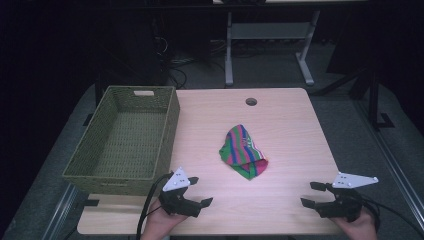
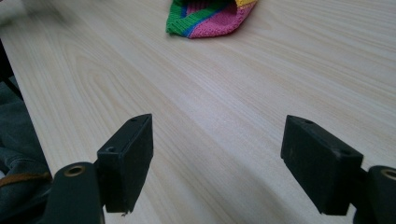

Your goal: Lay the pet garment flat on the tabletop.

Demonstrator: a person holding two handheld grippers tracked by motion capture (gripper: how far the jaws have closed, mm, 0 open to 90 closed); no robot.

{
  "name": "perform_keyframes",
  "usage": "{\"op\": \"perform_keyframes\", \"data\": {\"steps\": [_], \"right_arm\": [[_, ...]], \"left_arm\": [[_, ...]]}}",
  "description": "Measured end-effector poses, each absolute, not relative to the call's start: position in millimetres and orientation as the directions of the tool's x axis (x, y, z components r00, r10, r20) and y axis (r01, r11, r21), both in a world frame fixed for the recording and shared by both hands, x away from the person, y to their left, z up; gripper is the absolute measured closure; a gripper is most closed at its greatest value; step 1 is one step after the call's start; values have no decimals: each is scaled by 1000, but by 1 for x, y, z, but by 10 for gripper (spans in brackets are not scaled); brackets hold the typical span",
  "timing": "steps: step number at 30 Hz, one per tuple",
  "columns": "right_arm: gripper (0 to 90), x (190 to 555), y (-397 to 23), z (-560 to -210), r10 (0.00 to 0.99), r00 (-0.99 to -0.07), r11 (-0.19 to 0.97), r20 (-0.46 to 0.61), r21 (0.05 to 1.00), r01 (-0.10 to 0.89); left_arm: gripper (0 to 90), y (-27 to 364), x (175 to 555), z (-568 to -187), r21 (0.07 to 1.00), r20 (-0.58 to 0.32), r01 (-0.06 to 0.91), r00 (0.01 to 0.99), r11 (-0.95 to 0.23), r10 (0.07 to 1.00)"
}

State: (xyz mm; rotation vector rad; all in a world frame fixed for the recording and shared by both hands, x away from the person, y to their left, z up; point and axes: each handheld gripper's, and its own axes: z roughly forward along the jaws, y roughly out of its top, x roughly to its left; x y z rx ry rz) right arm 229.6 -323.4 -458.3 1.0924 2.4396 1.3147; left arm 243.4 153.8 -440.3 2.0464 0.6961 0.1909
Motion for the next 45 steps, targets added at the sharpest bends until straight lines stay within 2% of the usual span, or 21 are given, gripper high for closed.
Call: {"op": "perform_keyframes", "data": {"steps": [12, 18, 45], "right_arm": [[245, 233, -317, -452, 654, -739, 362, 162, 791, 494], [239, 250, -305, -437, 627, -765, 390, 145, 792, 469], [222, 313, -257, -407, 549, -821, 509, 159, 715, 479]], "left_arm": [[159, 157, 246, -441, 826, -154, 409, 826, -389, 542], [159, 161, 248, -441, 832, -169, 417, 819, -365, 548], [159, 164, 249, -440, 837, -178, 418, 817, -352, 548]]}}
